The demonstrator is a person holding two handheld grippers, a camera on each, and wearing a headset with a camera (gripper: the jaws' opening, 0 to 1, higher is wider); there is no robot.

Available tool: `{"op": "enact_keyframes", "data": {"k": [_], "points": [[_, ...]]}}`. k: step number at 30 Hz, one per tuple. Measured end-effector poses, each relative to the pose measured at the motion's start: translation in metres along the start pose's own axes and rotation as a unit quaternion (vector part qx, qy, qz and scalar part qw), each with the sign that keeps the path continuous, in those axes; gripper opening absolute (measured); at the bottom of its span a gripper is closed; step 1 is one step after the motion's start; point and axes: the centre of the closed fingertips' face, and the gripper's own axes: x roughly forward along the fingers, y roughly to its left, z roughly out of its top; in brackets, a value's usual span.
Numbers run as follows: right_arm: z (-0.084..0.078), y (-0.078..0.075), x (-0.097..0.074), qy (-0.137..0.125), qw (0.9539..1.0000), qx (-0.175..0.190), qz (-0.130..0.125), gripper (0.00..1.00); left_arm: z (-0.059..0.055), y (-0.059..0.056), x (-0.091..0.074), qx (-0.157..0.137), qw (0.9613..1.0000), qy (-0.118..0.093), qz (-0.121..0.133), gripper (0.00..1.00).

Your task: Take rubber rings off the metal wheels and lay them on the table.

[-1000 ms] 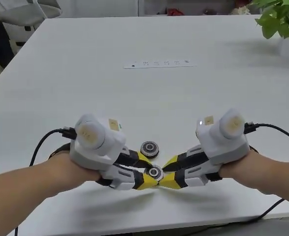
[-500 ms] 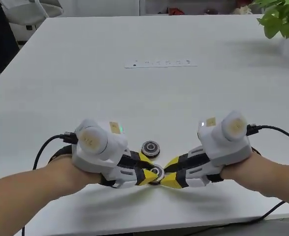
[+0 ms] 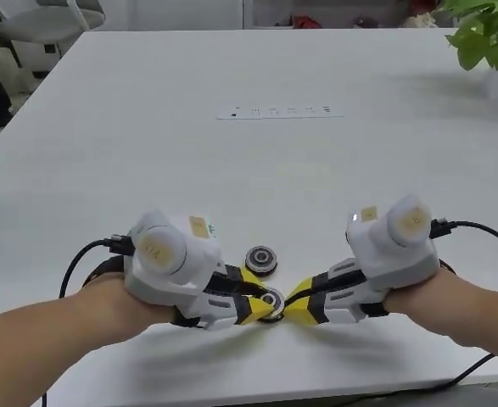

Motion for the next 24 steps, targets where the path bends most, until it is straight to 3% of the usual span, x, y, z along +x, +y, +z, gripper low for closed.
{"op": "enact_keyframes", "data": {"k": [7,12,24], "points": [[0.001,-0.002,-0.001,-0.011,0.9992,0.039,0.002,0.00,0.000,0.000,0.000,0.005,1.0000,0.004,0.004,0.13],[0.008,-0.008,-0.007,-0.040,0.9958,0.082,-0.003,0.00,0.000,0.000,-0.001,0.004,1.0000,0.006,0.002,0.12],[0.015,-0.005,-0.011,-0.068,0.9904,0.120,0.007,0.00,-0.001,0.000,-0.001,0.006,0.9999,0.012,0.010,0.12]]}}
